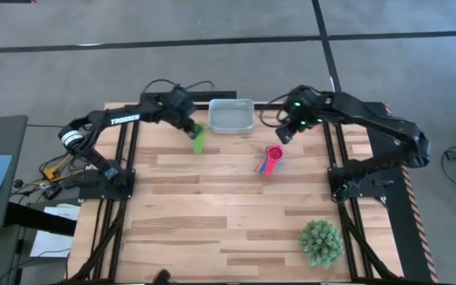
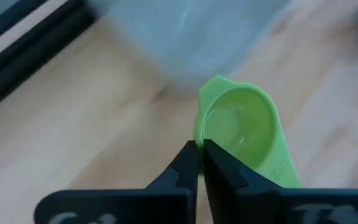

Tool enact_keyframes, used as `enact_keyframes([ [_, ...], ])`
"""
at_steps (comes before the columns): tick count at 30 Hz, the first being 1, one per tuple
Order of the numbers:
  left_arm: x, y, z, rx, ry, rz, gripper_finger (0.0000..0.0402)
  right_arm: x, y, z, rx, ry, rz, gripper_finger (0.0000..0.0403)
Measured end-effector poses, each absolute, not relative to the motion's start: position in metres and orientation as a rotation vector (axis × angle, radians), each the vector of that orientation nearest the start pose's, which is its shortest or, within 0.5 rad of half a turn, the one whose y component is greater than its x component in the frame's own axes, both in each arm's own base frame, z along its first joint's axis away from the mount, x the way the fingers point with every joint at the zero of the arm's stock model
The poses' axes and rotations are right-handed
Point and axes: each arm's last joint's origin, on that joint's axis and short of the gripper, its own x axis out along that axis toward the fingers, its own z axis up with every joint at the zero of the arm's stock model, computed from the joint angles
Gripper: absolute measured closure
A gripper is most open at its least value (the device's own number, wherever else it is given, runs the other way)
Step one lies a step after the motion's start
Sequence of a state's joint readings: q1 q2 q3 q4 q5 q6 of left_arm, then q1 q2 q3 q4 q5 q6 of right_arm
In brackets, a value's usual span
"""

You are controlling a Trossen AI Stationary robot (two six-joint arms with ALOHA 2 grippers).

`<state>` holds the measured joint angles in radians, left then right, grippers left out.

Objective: Nest measuring cups in basket
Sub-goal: Stack the green measuring cup on top of the red measuring cup

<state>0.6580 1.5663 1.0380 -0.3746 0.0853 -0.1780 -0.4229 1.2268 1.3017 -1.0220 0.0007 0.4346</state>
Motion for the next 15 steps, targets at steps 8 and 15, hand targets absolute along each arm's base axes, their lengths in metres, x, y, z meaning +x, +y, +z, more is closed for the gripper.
enact_keyframes([
  [8, 0.347, 0.156, 0.273, -0.468, 0.620, 0.493, 0.0401, 0.156, -0.059, 0.367, 0.818, 0.848, -0.751, 0.0294],
  [15, 0.424, 0.140, 0.282, -0.464, 0.644, 0.393, 0.0401, 0.127, -0.039, 0.368, 0.888, 0.893, -0.898, 0.0313],
])
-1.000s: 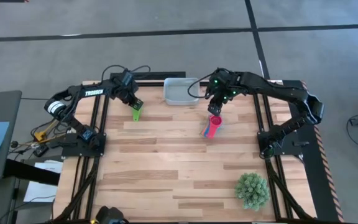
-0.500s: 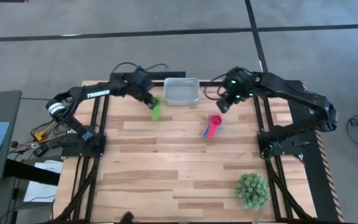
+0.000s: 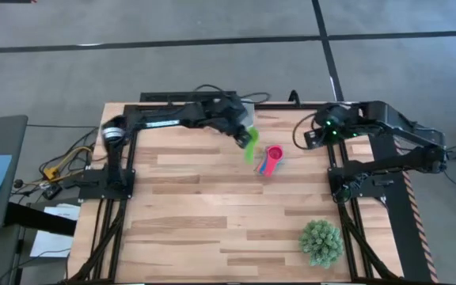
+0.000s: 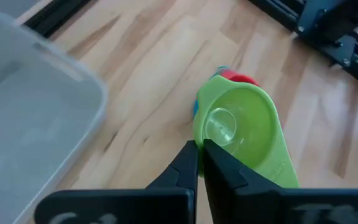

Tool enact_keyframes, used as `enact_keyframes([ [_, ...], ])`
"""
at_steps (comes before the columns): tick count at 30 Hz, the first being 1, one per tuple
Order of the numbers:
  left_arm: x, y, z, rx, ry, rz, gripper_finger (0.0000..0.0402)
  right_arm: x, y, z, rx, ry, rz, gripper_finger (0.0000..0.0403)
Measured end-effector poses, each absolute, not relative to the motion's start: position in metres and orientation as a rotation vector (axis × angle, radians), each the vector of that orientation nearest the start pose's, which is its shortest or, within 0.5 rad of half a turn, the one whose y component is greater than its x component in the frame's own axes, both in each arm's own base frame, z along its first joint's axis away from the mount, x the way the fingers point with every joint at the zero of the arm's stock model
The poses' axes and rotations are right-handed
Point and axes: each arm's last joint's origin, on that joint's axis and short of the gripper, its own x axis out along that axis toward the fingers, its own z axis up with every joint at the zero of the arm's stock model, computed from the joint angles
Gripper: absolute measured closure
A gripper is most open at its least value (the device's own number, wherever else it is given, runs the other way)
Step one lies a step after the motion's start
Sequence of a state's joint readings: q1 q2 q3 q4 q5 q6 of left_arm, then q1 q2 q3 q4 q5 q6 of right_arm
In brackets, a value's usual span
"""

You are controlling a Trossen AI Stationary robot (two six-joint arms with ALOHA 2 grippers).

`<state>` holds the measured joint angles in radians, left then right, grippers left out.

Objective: Nest measuring cups in basket
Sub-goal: Stack the green measuring cup on top of the red measuring cup

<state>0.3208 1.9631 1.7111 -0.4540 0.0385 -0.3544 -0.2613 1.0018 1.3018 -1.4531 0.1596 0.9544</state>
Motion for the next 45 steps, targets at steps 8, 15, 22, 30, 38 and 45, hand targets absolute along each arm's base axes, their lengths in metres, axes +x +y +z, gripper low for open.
enact_keyframes([
  [8, 0.474, 0.130, 0.284, -0.444, 0.694, 0.342, 0.0401, 0.122, -0.021, 0.369, 0.922, 0.887, -0.874, 0.0321],
  [15, 0.507, 0.129, 0.256, -0.495, 0.712, 0.306, 0.0401, 0.123, -0.011, 0.369, 0.936, 0.893, -0.842, 0.0321],
  [22, 0.512, 0.129, 0.241, -0.481, 0.771, 0.282, 0.0401, 0.123, -0.002, 0.369, 0.945, 0.885, -0.832, 0.0321],
  [30, 0.513, 0.128, 0.242, -0.497, 0.757, 0.266, 0.0376, 0.123, 0.004, 0.370, 0.973, 0.874, -0.827, 0.0321],
  [38, 0.515, 0.131, 0.244, -0.536, 0.700, 0.352, 0.0357, 0.126, 0.008, 0.369, 0.984, 0.864, -0.830, 0.0321],
  [45, 0.516, 0.129, 0.245, -0.565, 0.691, 0.330, 0.0343, 0.135, 0.013, 0.365, 0.973, 0.885, -0.842, 0.0321],
])
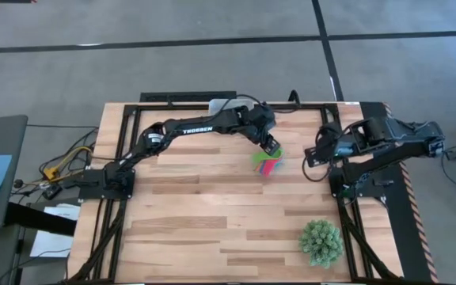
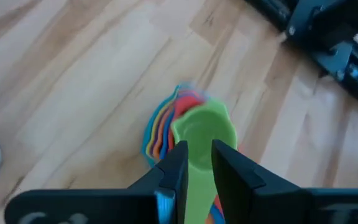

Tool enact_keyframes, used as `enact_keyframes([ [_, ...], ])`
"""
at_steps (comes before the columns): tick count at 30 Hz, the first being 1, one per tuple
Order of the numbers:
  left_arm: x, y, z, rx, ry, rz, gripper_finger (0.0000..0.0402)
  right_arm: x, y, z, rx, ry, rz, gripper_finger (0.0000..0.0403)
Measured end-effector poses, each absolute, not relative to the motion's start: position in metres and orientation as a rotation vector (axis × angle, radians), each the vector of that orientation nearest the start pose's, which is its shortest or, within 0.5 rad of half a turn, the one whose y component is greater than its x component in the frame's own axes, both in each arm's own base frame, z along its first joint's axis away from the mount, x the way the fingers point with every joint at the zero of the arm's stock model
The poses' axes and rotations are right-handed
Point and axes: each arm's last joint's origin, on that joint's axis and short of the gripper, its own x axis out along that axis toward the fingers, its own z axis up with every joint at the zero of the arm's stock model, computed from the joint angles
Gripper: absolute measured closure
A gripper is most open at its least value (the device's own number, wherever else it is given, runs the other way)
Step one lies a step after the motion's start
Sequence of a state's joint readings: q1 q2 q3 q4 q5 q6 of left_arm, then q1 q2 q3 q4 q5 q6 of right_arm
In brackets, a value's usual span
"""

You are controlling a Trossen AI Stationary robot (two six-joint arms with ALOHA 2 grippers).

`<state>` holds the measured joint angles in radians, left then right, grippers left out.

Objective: Nest measuring cups in basket
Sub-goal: Stack the green measuring cup on top of the red measuring cup

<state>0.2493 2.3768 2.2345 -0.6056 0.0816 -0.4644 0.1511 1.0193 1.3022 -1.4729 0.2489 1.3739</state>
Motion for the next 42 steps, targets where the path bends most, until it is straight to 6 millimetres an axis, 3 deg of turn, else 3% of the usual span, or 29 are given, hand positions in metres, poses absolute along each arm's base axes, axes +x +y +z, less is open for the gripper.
enact_keyframes([
  [7, 0.495, 0.129, 0.247, -0.415, 0.928, 0.407, 0.0348, 0.160, 0.022, 0.346, 0.905, 0.912, -0.889, 0.0321],
  [13, 0.486, 0.136, 0.219, -0.431, 1.039, 0.399, 0.0360, 0.182, 0.026, 0.312, 0.958, 0.860, -0.873, 0.0321],
  [18, 0.485, 0.136, 0.208, -0.461, 1.062, 0.373, 0.0369, 0.186, 0.027, 0.293, 1.014, 0.828, -0.889, 0.0321],
  [31, 0.505, 0.093, 0.210, -0.453, 0.985, 0.244, 0.0370, 0.186, 0.025, 0.289, 1.030, 0.821, -0.919, 0.0321],
  [42, 0.507, 0.079, 0.214, -0.506, 0.971, 0.212, 0.0370, 0.186, 0.021, 0.289, 1.014, 0.790, -0.947, 0.0320],
])
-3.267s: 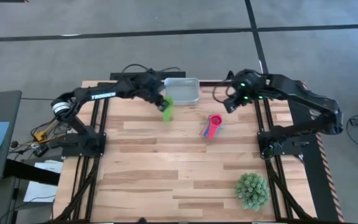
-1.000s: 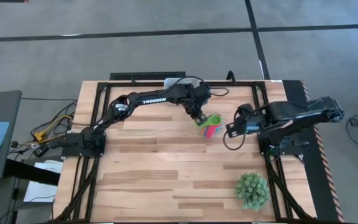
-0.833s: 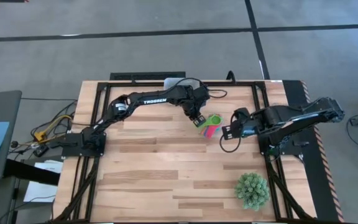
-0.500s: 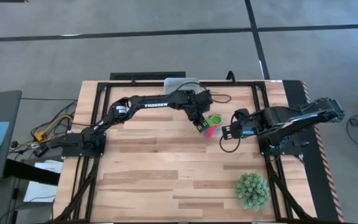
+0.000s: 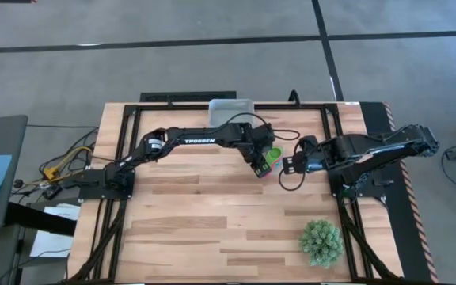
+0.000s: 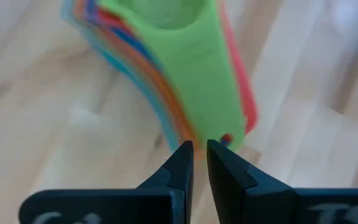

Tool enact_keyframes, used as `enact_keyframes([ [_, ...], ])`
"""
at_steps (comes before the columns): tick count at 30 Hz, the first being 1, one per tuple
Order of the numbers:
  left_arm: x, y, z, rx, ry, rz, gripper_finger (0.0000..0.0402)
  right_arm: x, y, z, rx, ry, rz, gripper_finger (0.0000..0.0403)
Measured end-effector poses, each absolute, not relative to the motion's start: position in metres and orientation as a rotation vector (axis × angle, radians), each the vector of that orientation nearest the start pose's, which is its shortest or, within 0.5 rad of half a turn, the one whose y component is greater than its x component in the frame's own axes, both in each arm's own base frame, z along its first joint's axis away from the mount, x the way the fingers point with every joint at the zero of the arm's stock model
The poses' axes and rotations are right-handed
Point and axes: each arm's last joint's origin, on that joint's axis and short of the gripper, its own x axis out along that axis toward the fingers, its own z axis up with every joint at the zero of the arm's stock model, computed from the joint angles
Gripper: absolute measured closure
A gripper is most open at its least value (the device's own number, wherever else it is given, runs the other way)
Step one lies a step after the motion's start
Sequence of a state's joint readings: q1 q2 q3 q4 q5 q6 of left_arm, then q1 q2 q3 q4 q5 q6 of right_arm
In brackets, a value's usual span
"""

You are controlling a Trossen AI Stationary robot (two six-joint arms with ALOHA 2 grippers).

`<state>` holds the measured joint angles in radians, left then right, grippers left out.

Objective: Nest measuring cups in basket
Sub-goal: Stack the green measuring cup on top of the red measuring cup, then put the nested measuring cups into the gray bin

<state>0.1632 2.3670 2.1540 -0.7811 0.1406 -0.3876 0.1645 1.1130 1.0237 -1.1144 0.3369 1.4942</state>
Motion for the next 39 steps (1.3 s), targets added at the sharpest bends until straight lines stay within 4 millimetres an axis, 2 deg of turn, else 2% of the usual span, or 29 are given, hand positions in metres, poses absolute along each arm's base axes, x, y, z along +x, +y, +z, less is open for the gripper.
enact_keyframes([
  [2, 0.501, 0.084, 0.223, -0.490, 0.976, 0.262, 0.0370, 0.185, 0.023, 0.290, 0.983, 0.777, -0.950, 0.0316],
  [8, 0.475, 0.104, 0.271, -0.417, 0.933, 0.380, 0.0370, 0.175, 0.024, 0.279, 0.926, 0.759, -0.964, 0.0286],
  [14, 0.456, 0.105, 0.301, -0.357, 0.916, 0.433, 0.0370, 0.156, 0.020, 0.264, 0.984, 0.670, -0.887, 0.0231],
  [18, 0.450, 0.089, 0.317, -0.337, 0.895, 0.420, 0.0370, 0.145, 0.017, 0.261, 1.029, 0.591, -0.811, 0.0191],
  [22, 0.440, 0.059, 0.348, -0.258, 0.808, 0.408, 0.0370, 0.136, 0.015, 0.266, 1.045, 0.529, -0.770, 0.0164],
  [24, 0.436, 0.046, 0.356, -0.214, 0.790, 0.413, 0.0370, 0.133, 0.014, 0.269, 1.037, 0.511, -0.751, 0.0158],
  [26, 0.430, 0.036, 0.350, -0.198, 0.805, 0.410, 0.0370, 0.132, 0.014, 0.271, 1.043, 0.493, -0.734, 0.0157],
  [29, 0.412, 0.024, 0.326, -0.241, 0.801, 0.412, 0.0370, 0.134, 0.015, 0.273, 1.036, 0.479, -0.711, 0.0158],
  [34, 0.357, 0.013, 0.298, -0.372, 0.642, 0.410, 0.0370, 0.140, 0.015, 0.267, 1.018, 0.506, -0.733, 0.0158],
  [39, 0.306, 0.012, 0.281, -0.475, 0.539, 0.431, 0.0370, 0.146, 0.005, 0.244, 1.022, 0.544, -0.792, 0.0158],
])
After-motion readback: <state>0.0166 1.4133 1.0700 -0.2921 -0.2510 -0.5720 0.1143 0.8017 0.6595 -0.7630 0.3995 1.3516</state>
